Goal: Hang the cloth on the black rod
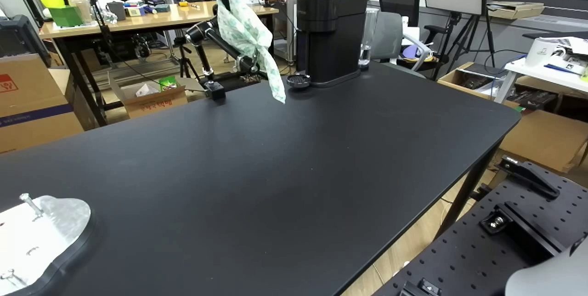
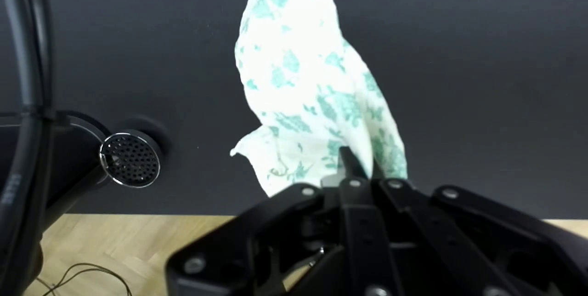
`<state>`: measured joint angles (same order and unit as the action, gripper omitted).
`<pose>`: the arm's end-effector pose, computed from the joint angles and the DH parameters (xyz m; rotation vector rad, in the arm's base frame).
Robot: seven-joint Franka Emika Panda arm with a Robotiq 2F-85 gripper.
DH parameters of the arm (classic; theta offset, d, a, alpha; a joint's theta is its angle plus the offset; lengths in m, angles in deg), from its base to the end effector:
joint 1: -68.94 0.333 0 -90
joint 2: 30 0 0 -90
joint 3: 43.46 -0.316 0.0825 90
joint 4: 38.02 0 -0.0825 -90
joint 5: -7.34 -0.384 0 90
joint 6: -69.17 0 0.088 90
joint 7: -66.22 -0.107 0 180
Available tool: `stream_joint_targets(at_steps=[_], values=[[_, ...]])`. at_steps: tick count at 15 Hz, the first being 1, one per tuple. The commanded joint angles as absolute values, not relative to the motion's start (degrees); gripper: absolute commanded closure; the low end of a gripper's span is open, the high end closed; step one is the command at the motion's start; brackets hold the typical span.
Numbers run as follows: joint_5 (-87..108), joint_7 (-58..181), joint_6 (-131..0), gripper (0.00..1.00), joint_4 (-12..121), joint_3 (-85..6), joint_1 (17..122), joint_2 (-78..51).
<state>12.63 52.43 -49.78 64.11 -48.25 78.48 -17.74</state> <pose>0.6101 0.1478 0.4417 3.0939 0.0747 0.1454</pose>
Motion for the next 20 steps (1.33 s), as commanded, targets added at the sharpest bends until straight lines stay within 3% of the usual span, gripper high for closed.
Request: stream_joint_targets(at_steps=[1,18,19,20], values=[[11.58,51.87,-47.53,1.0,62.98,-48.38,78.18,-14.92],[9.01,53.08,-50.6,1.0,62.33,-49.12,79.75,-5.68],[8.99,53.18,-50.38,0.73,62.28,-49.14,79.74,-5.68],[9.02,53.22,-50.33,0.71,62.28,-49.13,79.74,-5.68]])
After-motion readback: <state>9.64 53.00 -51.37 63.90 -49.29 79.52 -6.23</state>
